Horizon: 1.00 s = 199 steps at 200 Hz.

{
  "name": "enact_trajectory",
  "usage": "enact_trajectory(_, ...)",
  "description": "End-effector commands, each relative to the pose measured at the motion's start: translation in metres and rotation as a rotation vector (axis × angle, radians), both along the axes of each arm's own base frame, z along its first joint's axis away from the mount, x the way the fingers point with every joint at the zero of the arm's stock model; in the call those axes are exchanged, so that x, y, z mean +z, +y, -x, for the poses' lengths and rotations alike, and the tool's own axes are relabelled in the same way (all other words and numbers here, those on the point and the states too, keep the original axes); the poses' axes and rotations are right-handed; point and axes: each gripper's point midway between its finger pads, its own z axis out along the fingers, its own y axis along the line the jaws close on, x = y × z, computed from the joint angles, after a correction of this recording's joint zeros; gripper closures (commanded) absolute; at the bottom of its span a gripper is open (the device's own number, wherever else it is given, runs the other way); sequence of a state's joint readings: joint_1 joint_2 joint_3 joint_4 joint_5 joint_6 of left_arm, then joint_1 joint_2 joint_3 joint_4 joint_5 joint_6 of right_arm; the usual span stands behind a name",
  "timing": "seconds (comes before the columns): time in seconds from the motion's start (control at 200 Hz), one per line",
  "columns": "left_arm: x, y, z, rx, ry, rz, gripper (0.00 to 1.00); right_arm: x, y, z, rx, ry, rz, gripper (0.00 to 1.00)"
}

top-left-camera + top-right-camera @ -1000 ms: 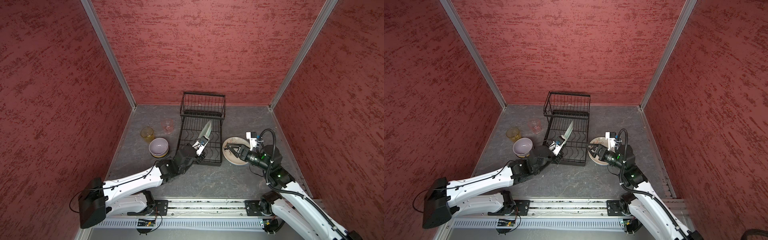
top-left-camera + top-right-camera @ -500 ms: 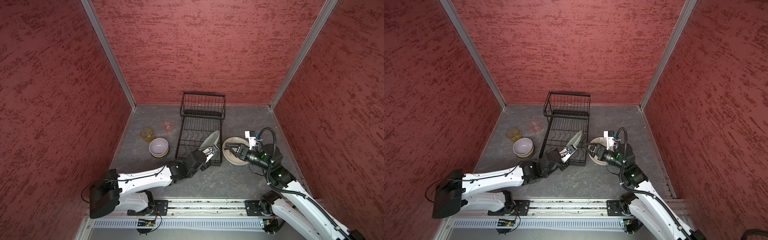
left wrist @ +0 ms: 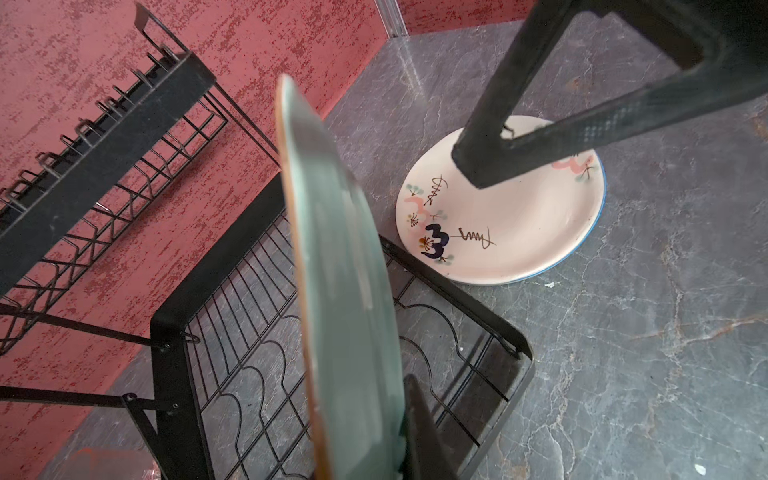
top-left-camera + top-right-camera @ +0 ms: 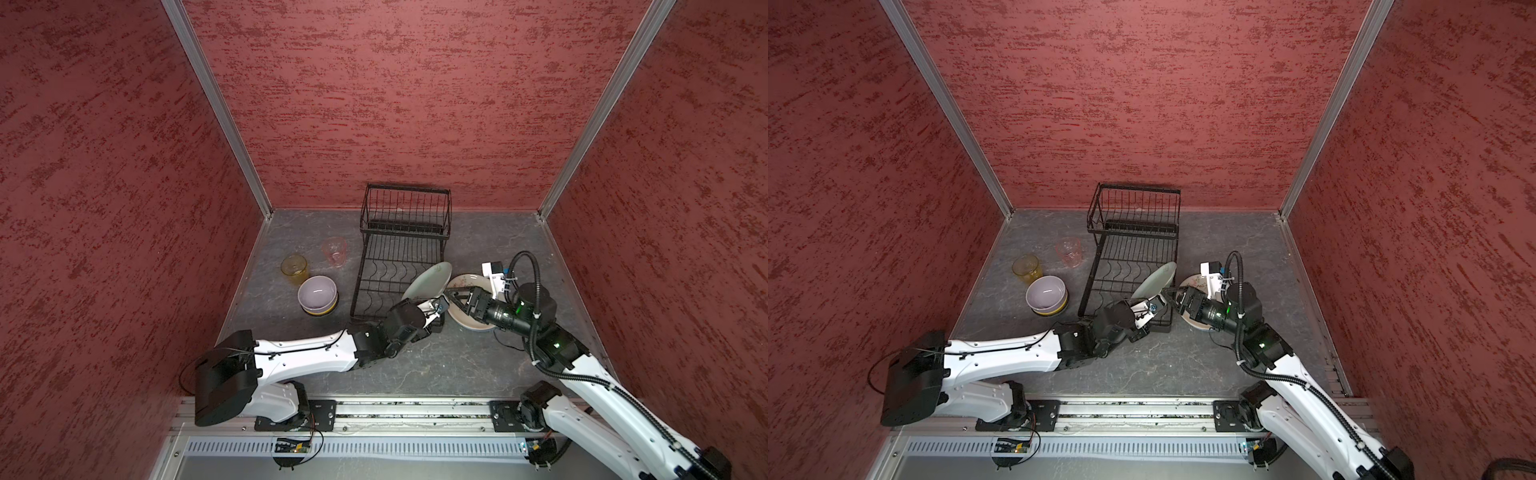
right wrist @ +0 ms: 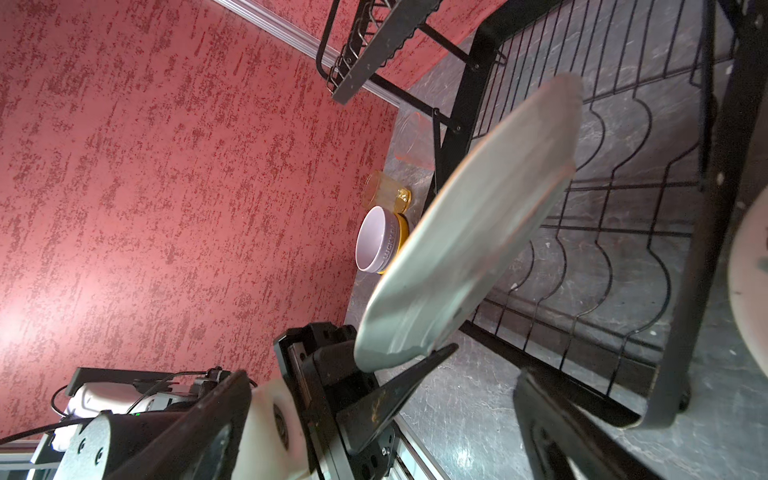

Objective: Unload the mixed dishes from the dish rack
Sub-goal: 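Close the right gripper on the pale green plate rim while the left holds it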

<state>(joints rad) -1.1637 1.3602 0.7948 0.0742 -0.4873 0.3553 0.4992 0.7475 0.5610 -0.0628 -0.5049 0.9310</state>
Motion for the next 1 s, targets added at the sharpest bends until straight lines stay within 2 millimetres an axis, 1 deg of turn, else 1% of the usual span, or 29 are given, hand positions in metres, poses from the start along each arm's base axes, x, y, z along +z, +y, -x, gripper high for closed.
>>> enact_trajectory(0.0,0.067,-0.017,-0.008,0.009,-0.125,0.185,1.00,0.004,0.004,0.004,0.019,-0.004,0.017,0.01)
enact_trajectory(0.115,0.066,-0.018,-0.008,0.004,-0.138,0.177,1.00,0.001,0.002,0.001,-0.001,0.011,0.018,0.01)
enact_trajectory(0.225,0.063,-0.018,-0.008,0.008,-0.142,0.164,1.00,0.002,0.003,0.001,-0.003,0.010,0.014,0.01)
enact_trajectory(0.346,0.063,-0.018,-0.005,0.000,-0.152,0.164,1.00,-0.001,0.001,-0.001,-0.019,0.024,0.017,0.01)
enact_trajectory(0.511,0.068,-0.018,0.002,-0.013,-0.173,0.185,1.00,-0.002,0.004,-0.003,-0.015,0.033,0.009,0.01)
enact_trajectory(0.676,0.070,-0.018,0.007,-0.027,-0.185,0.193,1.00,-0.001,0.004,-0.005,-0.021,0.033,0.003,0.01)
enact_trajectory(0.811,0.070,-0.019,0.009,-0.031,-0.194,0.191,1.00,-0.004,0.004,-0.007,-0.025,0.039,0.009,0.01)
enact_trajectory(0.862,0.070,-0.021,0.010,-0.038,-0.199,0.191,1.00,-0.004,0.004,-0.007,-0.026,0.045,0.009,0.03)
enact_trajectory(0.992,0.070,-0.025,0.014,-0.054,-0.214,0.180,1.00,-0.005,0.005,-0.008,-0.025,0.049,0.008,0.12)
